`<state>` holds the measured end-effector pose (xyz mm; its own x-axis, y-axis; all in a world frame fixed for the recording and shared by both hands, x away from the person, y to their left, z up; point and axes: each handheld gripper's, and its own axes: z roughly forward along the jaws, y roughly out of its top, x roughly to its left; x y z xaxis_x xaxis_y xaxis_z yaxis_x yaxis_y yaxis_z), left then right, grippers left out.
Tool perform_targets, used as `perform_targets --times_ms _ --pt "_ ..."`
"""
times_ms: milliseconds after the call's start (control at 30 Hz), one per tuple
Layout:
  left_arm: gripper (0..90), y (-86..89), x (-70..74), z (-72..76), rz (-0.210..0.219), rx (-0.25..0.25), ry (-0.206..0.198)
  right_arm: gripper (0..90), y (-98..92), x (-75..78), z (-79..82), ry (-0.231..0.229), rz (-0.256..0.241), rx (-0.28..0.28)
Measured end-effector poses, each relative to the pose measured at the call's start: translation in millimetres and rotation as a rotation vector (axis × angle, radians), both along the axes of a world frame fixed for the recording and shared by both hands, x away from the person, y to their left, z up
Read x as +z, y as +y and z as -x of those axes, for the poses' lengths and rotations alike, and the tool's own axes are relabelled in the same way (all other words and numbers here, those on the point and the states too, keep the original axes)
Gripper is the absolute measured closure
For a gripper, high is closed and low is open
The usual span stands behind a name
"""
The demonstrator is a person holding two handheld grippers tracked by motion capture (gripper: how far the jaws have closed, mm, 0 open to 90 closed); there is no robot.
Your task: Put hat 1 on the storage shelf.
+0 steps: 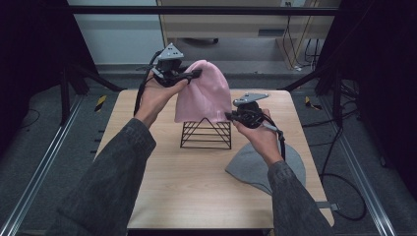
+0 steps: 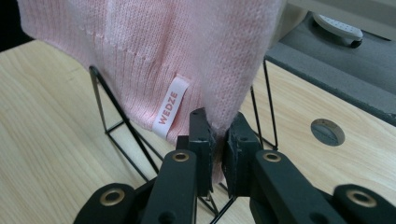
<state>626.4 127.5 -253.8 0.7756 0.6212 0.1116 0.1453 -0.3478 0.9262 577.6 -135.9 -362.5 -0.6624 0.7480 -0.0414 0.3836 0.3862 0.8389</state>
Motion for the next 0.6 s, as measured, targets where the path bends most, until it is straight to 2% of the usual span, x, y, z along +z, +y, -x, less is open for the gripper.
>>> perform_targets --times_ms 167,600 --pt "72.4 -0.4 -2.8 4.8 -0.039 -0.019 0.005 82.8 1.6 -6.9 1.5 0.007 0.009 0.003" --pt "72.6 -0.2 -7.2 9.2 -0.033 -0.024 0.011 82.5 2.4 -9.8 4.8 0.017 0.016 0.022"
